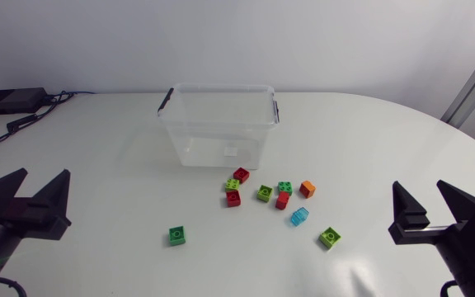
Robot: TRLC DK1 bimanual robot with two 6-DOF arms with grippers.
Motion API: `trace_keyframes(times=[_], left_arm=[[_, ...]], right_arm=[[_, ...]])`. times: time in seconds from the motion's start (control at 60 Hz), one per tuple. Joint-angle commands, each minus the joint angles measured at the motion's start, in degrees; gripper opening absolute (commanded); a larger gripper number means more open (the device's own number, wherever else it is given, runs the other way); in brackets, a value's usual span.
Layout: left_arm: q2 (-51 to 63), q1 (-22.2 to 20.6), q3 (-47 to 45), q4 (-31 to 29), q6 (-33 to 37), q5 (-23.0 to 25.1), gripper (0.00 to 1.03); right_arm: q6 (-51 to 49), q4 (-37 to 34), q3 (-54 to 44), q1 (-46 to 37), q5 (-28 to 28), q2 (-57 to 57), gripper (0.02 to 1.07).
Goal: Place the duplo bricks in the container
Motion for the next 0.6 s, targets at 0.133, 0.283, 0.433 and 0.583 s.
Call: trace_keyframes(times=[0.133, 0.283, 0.433, 0.583], left_arm=[[11.41, -0.18, 10.69, -5.38, -1.02, -0.44, 0.95], [20.2, -1.15, 17.64, -12.59, -1.11, -0.53, 0.94], [33.55, -2.64, 27.04, -25.86, 1.0, -1.41, 0.94], [43.93, -5.72, 32.31, -33.77, 6.62, 0.61, 0.95]], right_arm=[[1.1, -0.26, 5.18, 0.53, 0.36, 4.27, 1.02], [0.93, -0.26, 8.87, 0.53, 0.36, 9.37, 1.02], [0.84, -1.23, 11.95, 0.62, 0.36, 14.47, 1.02], [0.84, -4.04, 16.61, 0.79, 0.01, 21.68, 1.02]])
